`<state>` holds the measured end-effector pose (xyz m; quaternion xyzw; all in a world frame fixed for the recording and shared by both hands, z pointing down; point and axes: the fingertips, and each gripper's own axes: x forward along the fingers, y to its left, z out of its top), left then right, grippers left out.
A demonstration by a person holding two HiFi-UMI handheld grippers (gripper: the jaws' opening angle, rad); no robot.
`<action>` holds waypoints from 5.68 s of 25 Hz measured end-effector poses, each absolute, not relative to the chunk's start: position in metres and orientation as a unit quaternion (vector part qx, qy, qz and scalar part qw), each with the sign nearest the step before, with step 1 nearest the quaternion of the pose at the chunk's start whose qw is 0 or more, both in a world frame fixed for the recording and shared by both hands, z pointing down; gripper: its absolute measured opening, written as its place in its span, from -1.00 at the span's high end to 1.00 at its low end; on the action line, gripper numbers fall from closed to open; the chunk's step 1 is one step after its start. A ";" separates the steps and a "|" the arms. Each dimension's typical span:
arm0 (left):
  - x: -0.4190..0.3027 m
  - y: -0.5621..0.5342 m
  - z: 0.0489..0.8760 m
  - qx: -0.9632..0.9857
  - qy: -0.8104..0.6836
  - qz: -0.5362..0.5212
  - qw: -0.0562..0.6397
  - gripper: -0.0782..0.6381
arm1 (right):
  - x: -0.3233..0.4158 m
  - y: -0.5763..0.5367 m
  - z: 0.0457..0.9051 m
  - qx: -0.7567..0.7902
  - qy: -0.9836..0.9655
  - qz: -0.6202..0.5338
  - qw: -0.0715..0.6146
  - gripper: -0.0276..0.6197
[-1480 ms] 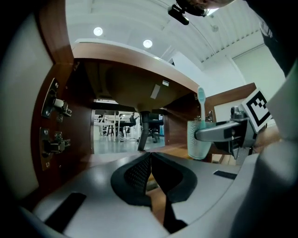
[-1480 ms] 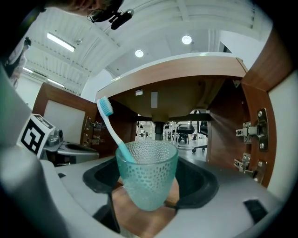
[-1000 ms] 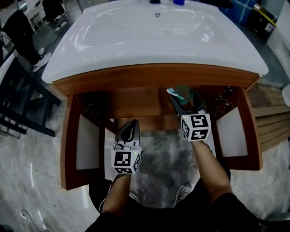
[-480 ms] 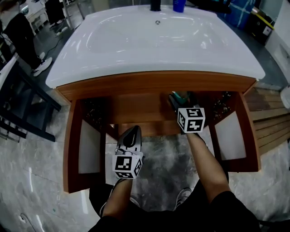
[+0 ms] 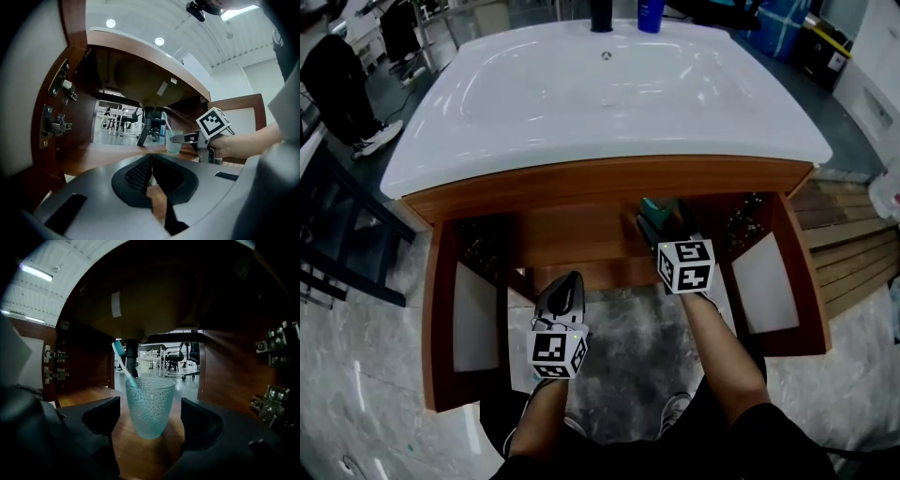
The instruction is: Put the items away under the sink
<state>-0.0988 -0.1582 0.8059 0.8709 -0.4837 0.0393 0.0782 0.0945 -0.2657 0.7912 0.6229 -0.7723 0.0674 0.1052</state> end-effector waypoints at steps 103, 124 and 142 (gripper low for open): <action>-0.069 -0.353 0.290 0.905 -0.417 0.054 0.062 0.72 | 0.101 -0.358 0.323 0.583 -0.796 0.081 0.145 0.85; -0.025 -0.416 0.330 0.889 -0.441 0.084 0.087 0.72 | 0.118 -0.448 0.397 0.531 -0.814 0.121 0.201 0.36; -0.061 -0.409 0.342 0.864 -0.481 0.104 0.102 0.72 | 0.110 -0.514 0.451 0.540 -0.803 0.114 0.225 0.38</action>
